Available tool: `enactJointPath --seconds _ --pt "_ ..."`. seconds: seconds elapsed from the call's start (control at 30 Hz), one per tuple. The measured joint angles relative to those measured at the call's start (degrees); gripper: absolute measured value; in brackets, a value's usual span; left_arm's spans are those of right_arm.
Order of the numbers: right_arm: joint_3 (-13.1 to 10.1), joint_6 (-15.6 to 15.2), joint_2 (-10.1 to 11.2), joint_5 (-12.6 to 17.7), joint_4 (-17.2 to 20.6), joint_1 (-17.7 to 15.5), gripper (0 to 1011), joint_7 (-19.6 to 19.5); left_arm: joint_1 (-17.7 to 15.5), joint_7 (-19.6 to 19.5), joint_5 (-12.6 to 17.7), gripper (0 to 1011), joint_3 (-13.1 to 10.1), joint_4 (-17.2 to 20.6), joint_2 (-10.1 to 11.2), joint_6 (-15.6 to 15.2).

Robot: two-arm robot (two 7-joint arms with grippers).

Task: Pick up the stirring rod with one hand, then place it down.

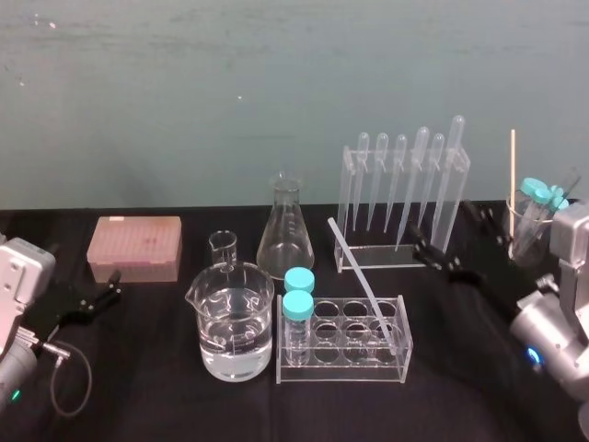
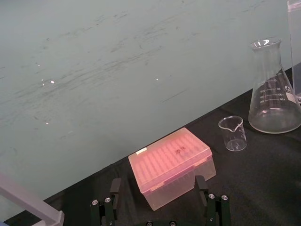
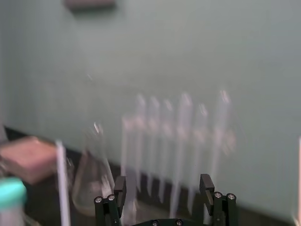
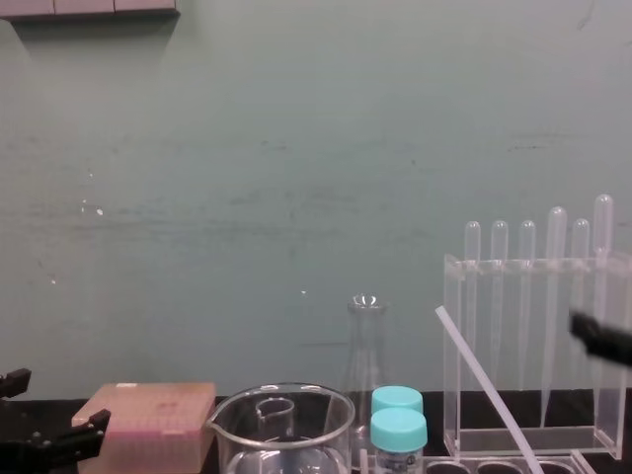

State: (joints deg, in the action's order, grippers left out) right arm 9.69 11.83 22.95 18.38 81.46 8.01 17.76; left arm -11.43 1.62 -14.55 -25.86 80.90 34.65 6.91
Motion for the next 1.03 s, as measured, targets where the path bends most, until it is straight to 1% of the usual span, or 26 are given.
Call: enactJointPath --seconds 0.1,0.13,0.2,0.23,0.63,1.03 --pt "-0.22 -3.85 0.29 -0.52 0.23 -1.03 1000 -1.05 0.0 0.0 0.0 1000 0.0 0.0 0.0 0.0" --pt "-0.29 -6.29 0.41 -0.68 0.3 -1.52 1000 -1.38 0.0 0.0 0.0 1000 0.0 0.0 0.0 0.0" --pt "-0.32 -8.24 0.45 -0.81 0.33 -1.85 1000 -1.45 0.0 0.0 0.0 1000 0.0 0.0 0.0 0.0" --pt "-0.33 -8.66 0.47 -0.84 0.33 -1.95 1000 -1.46 0.01 0.0 0.0 1000 0.0 0.0 0.0 0.0" --pt "-0.41 -7.52 0.43 -0.84 0.39 -1.81 1000 -1.59 0.0 0.0 0.0 1000 0.0 0.0 0.0 0.0" --pt "-0.43 -7.12 0.41 -0.84 0.44 -1.75 1000 -1.65 0.0 0.0 0.0 1000 0.0 0.0 0.0 0.0"
